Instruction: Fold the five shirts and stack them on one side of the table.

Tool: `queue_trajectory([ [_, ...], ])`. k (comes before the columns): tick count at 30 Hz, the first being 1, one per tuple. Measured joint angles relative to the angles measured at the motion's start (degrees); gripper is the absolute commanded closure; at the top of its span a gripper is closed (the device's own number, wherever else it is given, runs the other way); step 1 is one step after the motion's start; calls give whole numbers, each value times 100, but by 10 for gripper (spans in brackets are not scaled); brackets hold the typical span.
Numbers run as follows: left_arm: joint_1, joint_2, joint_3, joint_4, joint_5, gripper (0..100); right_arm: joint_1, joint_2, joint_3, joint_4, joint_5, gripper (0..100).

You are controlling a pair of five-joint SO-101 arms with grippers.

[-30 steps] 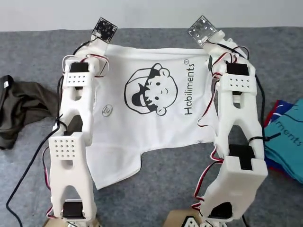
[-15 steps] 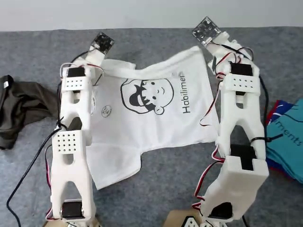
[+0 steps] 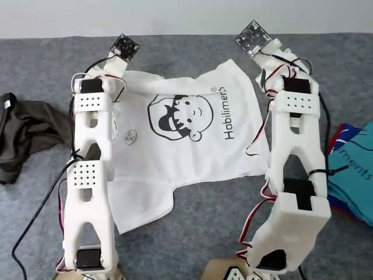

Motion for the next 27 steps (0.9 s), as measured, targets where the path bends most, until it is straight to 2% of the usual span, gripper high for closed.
queue_trajectory([
  [3,18,0,-281,229,325,861,-26,0,0,343,0,965],
  [6,26,0,-589,404,800,855,-53,0,0,642,0,912],
  [10,26,0,-756,545,976,859,-70,0,0,870,0,898],
  [18,26,0,-1257,1503,985,993,-79,-176,0,1319,0,898],
  [23,26,0,-2057,2418,686,983,-211,-466,0,1960,9,898],
  [27,26,-9,-2127,2822,615,915,-229,-703,0,2426,0,898],
])
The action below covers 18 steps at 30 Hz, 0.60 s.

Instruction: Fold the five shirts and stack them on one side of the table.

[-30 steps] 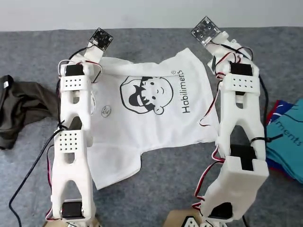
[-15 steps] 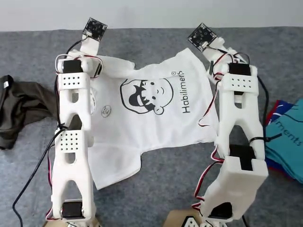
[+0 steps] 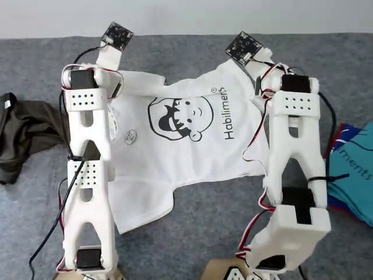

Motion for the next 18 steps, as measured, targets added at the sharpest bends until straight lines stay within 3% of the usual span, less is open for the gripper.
queue_trajectory([
  [3,-53,-88,-9,202,53,897,0,-176,0,369,-141,898],
  [10,-70,-721,229,457,220,980,0,-580,0,1178,-220,898],
  [18,176,-1618,2013,457,229,985,0,-765,0,1969,-281,898],
])
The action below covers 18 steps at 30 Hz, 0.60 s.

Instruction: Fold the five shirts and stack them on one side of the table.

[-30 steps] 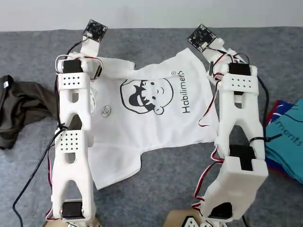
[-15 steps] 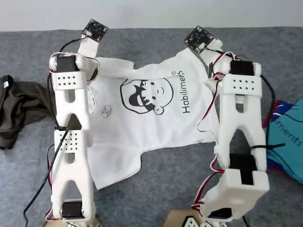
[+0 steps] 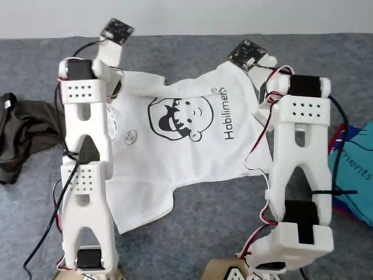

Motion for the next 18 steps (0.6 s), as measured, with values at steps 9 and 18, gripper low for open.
queue_trajectory([
  [9,132,-932,2892,0,-264,982,0,0,0,598,-774,898],
  [18,-105,-932,4229,-457,-976,981,0,0,0,905,-1521,898],
])
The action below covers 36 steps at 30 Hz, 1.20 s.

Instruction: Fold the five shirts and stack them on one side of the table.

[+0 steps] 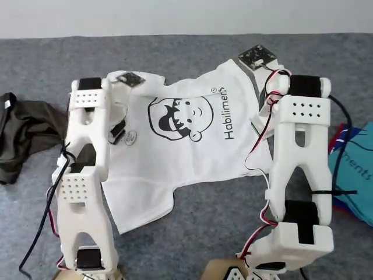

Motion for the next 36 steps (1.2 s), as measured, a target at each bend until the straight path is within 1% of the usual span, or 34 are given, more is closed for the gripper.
queue_trajectory([
  [7,-185,299,-35,-88,-290,981,0,0,0,141,-88,968],
  [14,-404,431,-1116,404,-316,981,0,0,-158,536,-88,969],
  [18,-501,431,-1600,448,-316,981,0,0,-492,642,-88,969],
  [25,-545,492,-1644,448,-316,981,0,0,-853,668,-88,969],
  [29,-545,492,-1380,448,-316,981,0,0,-853,668,-88,969],
  [31,-545,492,-1213,448,-316,959,0,0,-853,668,-88,969],
  [34,-545,501,-1152,448,-316,887,0,0,-853,668,-88,969],
  [36,-554,501,-1152,448,-316,862,0,0,-853,668,-88,969],
])
